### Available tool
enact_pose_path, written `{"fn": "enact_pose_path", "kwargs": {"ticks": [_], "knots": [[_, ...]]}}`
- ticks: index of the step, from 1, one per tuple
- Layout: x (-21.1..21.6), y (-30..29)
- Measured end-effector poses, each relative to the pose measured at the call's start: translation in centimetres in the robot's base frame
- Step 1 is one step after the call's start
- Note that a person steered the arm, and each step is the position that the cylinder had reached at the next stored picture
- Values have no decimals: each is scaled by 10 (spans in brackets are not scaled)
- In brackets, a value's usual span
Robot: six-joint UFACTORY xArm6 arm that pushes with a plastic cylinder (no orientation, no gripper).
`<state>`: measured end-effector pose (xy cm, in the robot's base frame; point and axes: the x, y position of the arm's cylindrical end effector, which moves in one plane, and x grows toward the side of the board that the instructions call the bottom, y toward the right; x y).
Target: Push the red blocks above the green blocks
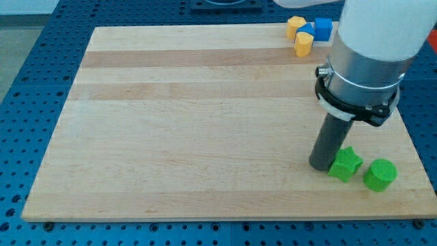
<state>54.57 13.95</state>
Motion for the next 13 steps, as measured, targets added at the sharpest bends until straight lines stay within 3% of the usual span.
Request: {"fn": "enact_pose_path", "kwargs": {"ticks": [1, 3, 5, 7, 9, 12, 13], "knots": [[-24, -41], [-149, -29], [-154, -28], [-212, 21], [-169, 81], [-187, 116], [-159, 120]]}}
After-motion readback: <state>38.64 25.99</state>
